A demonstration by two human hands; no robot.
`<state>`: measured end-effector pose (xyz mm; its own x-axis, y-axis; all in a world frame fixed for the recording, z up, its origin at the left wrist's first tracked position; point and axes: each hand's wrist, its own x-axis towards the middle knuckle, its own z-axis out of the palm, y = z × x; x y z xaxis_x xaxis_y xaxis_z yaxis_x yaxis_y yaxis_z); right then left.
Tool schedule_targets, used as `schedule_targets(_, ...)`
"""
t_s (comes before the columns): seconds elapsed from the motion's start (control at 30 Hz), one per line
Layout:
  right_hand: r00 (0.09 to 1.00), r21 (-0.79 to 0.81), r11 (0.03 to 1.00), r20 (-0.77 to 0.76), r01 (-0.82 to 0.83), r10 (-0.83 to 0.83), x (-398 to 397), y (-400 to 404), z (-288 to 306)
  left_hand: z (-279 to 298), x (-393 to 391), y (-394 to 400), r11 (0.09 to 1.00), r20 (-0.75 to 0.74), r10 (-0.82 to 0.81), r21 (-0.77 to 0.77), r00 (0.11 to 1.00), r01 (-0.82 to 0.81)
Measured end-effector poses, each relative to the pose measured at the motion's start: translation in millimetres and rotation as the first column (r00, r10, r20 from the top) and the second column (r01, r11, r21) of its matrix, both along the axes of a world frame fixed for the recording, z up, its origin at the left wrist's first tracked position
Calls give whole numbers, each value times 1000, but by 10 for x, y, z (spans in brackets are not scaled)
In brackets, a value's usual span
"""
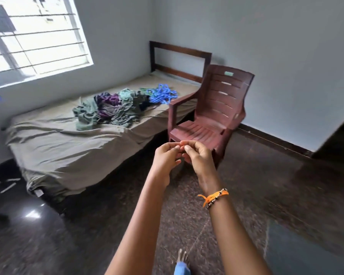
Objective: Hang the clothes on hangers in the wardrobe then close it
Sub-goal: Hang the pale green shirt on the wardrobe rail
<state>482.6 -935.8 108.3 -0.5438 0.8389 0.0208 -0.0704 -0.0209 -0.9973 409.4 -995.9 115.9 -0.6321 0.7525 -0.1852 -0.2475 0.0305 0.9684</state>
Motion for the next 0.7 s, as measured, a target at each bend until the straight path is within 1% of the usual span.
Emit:
schedule_targets(0.2, 992, -42, 992, 37, -117, 119, -1151, 826, -35, -45, -1074, 759, 994, -10, 93, -61, 996, -93)
schedule_targets(0.3, 981, -49, 983, 72, -178, 181, -1744, 1255, -32, -61, -1649, 1127, 988, -21, 144, -61, 989, -145)
schedule_targets(0.4, 966, -88, 969, 100, -230, 238, -2327, 1568, -69, -170, -2255, 1407, 976, -3, 200, -88, 980, -199)
schedule_targets(0.53, 937, -122, 944, 133, -307, 322, -3183, 1982, -242, -395, -3147, 1769, 958, 50, 279, -78, 959, -275)
schedule_targets(0.63, 927, -121, 934, 136, -335, 350, -3951, 2318, -397, -500, -3844, 2076, 954, 100, 296, -71, 950, -290)
schedule_targets(0.7, 924, -132, 931, 135, -340, 357, -4522, 2546, -458, -556, -4379, 2308, 956, 77, 288, -76, 954, -283)
